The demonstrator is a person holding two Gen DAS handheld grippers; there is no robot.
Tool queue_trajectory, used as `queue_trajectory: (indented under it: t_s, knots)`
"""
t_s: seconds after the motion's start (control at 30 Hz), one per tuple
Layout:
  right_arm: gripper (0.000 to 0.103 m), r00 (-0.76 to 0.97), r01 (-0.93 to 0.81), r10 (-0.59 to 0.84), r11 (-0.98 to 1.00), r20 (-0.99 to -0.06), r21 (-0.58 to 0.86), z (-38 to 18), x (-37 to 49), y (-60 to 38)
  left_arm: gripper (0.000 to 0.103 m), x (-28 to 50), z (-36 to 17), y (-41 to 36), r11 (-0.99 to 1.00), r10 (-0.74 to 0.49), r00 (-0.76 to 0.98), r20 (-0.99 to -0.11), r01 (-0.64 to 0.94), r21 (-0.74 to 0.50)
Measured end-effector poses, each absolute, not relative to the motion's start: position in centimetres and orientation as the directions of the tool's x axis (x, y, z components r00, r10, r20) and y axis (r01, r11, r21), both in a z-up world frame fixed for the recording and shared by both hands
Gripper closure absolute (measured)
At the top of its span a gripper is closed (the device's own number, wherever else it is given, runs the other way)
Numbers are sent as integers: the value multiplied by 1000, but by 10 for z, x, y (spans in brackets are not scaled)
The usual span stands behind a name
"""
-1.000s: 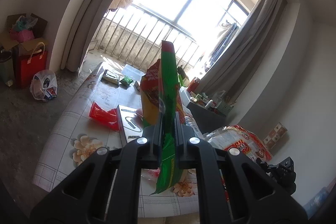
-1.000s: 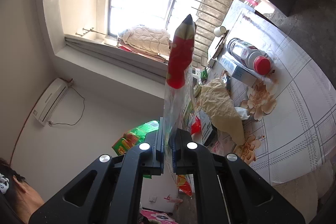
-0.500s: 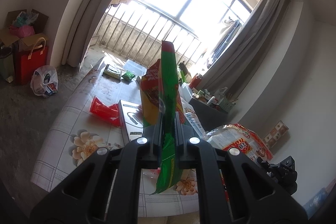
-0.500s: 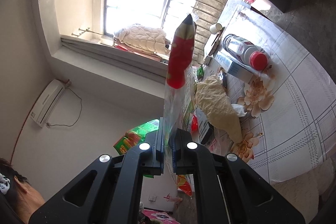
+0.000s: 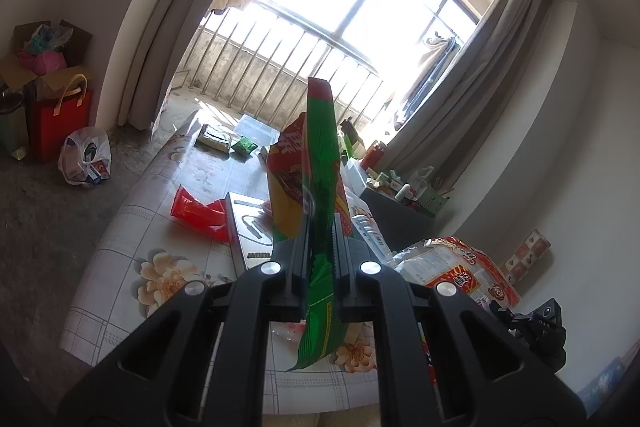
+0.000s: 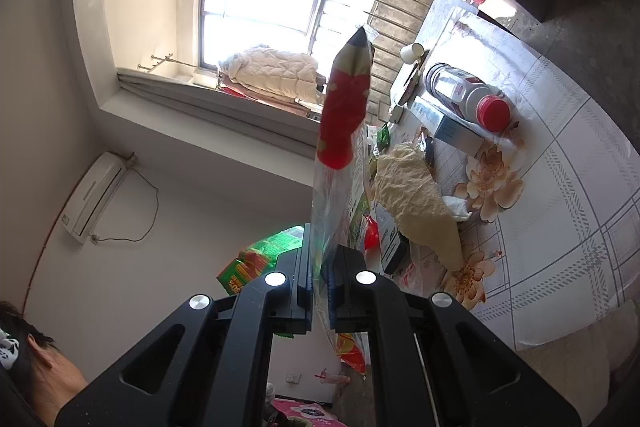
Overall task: Collect trash
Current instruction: 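Lift both held bags up off the table with both tools, then carry both bags around toward the blue mesh wastebasket on the floor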
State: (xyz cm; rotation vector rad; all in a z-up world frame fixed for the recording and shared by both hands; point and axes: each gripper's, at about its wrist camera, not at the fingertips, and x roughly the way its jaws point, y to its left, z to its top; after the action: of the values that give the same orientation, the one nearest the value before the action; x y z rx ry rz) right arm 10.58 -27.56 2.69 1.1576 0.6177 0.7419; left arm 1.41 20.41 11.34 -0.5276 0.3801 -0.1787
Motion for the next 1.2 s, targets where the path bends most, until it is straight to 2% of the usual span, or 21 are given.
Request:
queue_trajectory:
  t_s: [1.2]
  knots:
    - [97, 620, -198, 784, 205, -39, 959, 23, 105, -279, 95, 11, 120, 199, 865, -238, 927, -291, 66, -498]
